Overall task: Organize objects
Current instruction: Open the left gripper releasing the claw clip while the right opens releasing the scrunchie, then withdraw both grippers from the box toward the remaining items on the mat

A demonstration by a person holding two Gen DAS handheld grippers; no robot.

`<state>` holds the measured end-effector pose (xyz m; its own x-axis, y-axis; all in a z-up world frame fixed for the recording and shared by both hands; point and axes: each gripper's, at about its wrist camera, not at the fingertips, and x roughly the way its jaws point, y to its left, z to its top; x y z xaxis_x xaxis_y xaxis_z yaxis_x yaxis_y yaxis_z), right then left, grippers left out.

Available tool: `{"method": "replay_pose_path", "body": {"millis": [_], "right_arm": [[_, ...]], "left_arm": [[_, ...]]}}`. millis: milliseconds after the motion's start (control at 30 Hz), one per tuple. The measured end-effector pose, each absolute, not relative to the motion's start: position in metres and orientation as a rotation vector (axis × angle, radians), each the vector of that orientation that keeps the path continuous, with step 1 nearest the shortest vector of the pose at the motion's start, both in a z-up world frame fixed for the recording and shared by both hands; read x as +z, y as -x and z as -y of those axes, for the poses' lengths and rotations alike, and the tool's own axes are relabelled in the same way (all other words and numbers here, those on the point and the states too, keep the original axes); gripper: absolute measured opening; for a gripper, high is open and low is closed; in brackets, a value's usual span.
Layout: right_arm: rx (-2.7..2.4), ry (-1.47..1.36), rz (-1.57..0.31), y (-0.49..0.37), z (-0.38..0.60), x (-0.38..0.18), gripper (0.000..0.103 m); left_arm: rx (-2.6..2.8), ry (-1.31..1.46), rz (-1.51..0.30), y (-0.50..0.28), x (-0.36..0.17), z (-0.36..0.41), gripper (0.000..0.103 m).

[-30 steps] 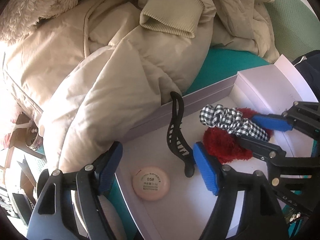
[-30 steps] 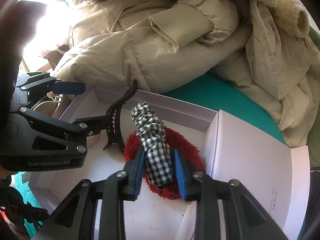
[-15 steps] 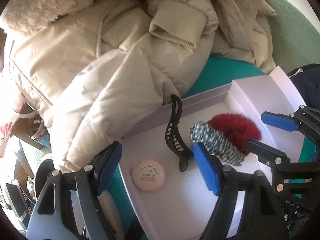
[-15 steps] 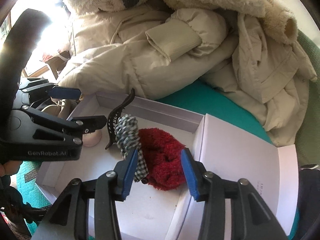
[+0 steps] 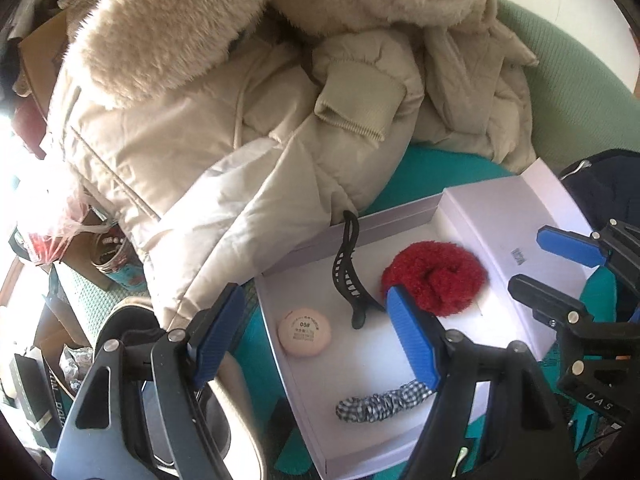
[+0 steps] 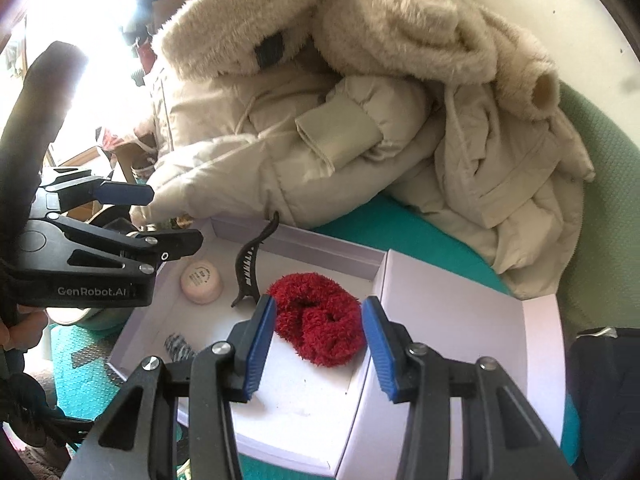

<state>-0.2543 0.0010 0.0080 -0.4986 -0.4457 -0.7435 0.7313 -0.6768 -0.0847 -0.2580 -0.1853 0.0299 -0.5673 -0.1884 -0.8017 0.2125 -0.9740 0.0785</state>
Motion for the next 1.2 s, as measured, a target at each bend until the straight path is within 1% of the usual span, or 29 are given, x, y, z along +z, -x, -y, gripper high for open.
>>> {"method": "replay_pose_path", "body": {"millis": [333,700,1200], "right_arm": [[-2.22,-0.852,-0.493,0.22,-0.018,0.045,0.045],[-2.246,-0.799,-0.471,0.179,-0.043,0.071,0.045],[-2.283,-0.789,-0.45,0.12,-0.084,0.082,0.045]], "left_arm": [[-2.63,-1.274,-0.05,0.218,0.069,0.173,0.073],[-2.661,-1.209,-0.008,0.17,0.103,0.15,0.073],[-2.703,-1.203,0.048,0.103,0.113,0.1,0.073]]}}
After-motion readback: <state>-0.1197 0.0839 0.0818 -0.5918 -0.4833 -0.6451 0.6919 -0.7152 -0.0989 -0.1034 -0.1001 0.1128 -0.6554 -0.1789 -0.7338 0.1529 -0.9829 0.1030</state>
